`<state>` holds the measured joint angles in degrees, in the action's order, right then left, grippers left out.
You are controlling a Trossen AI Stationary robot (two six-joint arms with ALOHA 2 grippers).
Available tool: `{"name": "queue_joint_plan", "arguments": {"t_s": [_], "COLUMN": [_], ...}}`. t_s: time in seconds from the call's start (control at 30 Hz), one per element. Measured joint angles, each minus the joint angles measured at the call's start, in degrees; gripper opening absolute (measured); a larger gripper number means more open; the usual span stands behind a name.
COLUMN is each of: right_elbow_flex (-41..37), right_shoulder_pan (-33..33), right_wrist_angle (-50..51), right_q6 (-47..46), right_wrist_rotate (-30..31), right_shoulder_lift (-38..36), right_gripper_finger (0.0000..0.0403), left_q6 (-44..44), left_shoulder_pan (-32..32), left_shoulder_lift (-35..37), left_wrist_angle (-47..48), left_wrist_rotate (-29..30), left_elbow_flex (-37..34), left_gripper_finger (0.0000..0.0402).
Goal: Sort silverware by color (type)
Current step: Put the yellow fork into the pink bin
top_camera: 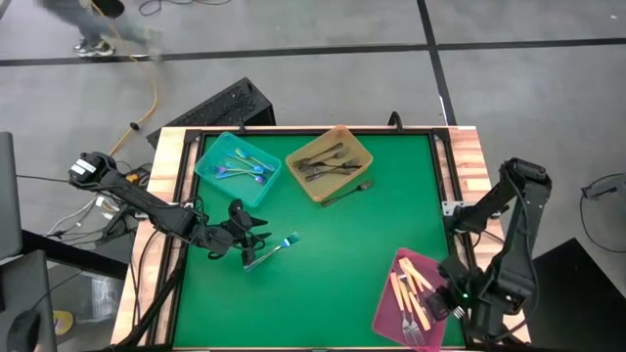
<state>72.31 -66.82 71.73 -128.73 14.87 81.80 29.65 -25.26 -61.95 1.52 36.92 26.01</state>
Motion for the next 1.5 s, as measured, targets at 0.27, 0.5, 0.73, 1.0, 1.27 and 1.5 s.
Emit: {"name": "queue_joint_plan", "arguments": {"t_s": [0.27, 0.5, 0.73, 1.0, 1.27, 1.5], "right_elbow_flex": [-0.28, -0.33, -0.33, -0.33, -0.33, -0.33], "right_shoulder_pan": [3.76, 4.5, 5.65, 5.39, 5.5, 5.51], "right_wrist_angle": [-0.02, -0.26, -0.64, -6.33, -9.85, -10.11], "right_q6": [-0.62, -0.82, -0.83, -0.28, 1.51, 2.9], "right_wrist_rotate": [-4.36, -8.47, -6.73, -6.82, -7.52, -7.52], "right_shoulder_lift": [2.5, 8.36, 17.09, 24.62, 27.78, 27.81], "right_gripper_finger": [0.0121, 0.0121, 0.0121, 0.0122, 0.0123, 0.014], "left_q6": [0.9, 1.05, 1.18, 1.97, 2.54, 2.34], "left_shoulder_pan": [0.0, 0.0, 0.0, 0.0, 0.0, 0.0], "left_shoulder_lift": [0.0, 0.0, 0.0, 0.0, 0.0, 0.0], "left_wrist_angle": [-0.07, -0.04, -0.1, -0.2, -0.2, -0.17], "left_wrist_rotate": [1.28, 1.29, 1.45, 2.1, 3.96, 4.05], "left_elbow_flex": [0.01, 0.01, 0.01, 0.01, -0.01, 0.01], "left_gripper_finger": [0.0156, 0.0156, 0.0156, 0.0156, 0.0156, 0.0156]}}
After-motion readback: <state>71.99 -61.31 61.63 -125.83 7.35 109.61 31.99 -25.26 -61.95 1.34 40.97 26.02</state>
